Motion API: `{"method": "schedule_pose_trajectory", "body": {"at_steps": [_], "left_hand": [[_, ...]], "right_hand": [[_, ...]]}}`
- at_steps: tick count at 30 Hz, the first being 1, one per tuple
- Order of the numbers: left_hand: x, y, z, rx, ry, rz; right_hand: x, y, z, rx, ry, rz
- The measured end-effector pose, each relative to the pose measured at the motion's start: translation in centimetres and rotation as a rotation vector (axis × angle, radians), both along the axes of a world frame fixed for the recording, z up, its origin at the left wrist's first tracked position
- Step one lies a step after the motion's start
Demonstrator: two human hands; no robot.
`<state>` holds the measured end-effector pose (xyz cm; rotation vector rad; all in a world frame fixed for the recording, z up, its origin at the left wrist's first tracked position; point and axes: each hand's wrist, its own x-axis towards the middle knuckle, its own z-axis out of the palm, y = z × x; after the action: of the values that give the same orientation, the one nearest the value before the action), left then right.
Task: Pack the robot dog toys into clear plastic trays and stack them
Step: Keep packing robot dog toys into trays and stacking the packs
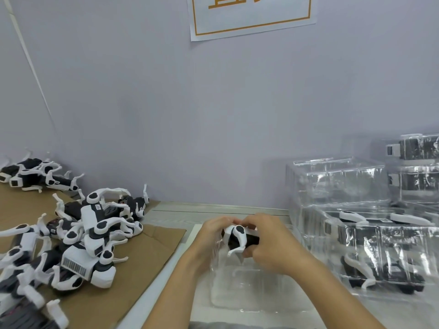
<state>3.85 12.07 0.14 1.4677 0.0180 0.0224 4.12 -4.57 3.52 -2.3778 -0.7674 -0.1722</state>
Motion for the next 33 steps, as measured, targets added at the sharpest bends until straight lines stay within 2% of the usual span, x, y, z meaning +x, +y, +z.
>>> {"method": "schedule_pose_trajectory", "body": {"at_steps": [3, 6, 12, 16, 18, 22, 24, 30, 33], "left_hand": [[-0.26, 0.05, 0.06, -0.022, -0.050, -0.030], [-0.38, 0.13, 0.04, -0.031, -0.069, -0.039], [-0.35, 0.23, 0.32, 0.057, -0.087, -0.058], [-0.54, 0.30, 0.47, 0.057, -0.093, -0.070], [-0.57, 0.48, 0.39, 0.032, -0.093, -0.074], [-0.47, 0.77, 0.00, -0.103, -0.043, -0.070], [-0.45, 0.81, -0.05, -0.114, -0.036, -0.077], [-0.33, 0.36, 0.33, 0.115, -0.084, -0.041], [-0.38, 0.09, 0.60, 0.216, -0.084, -0.066]], "right_hand": [[0.15, -0.11, -0.11, 0.026, -0.005, 0.012], [0.19, 0.06, -0.08, -0.061, -0.069, 0.030], [0.22, -0.26, 0.03, -0.043, -0.015, 0.025], [0.02, 0.05, 0.06, -0.126, -0.074, 0.000], [-0.06, 0.17, 0.06, -0.151, -0.092, -0.009], [0.12, 0.02, -0.28, -0.022, -0.028, 0.008], [0.20, -0.01, -0.45, -0.022, -0.029, 0.006], [0.52, -0.23, -0.09, -0.127, -0.042, -0.008], [0.83, -0.67, -0.24, -0.121, 0.030, -0.026]]}}
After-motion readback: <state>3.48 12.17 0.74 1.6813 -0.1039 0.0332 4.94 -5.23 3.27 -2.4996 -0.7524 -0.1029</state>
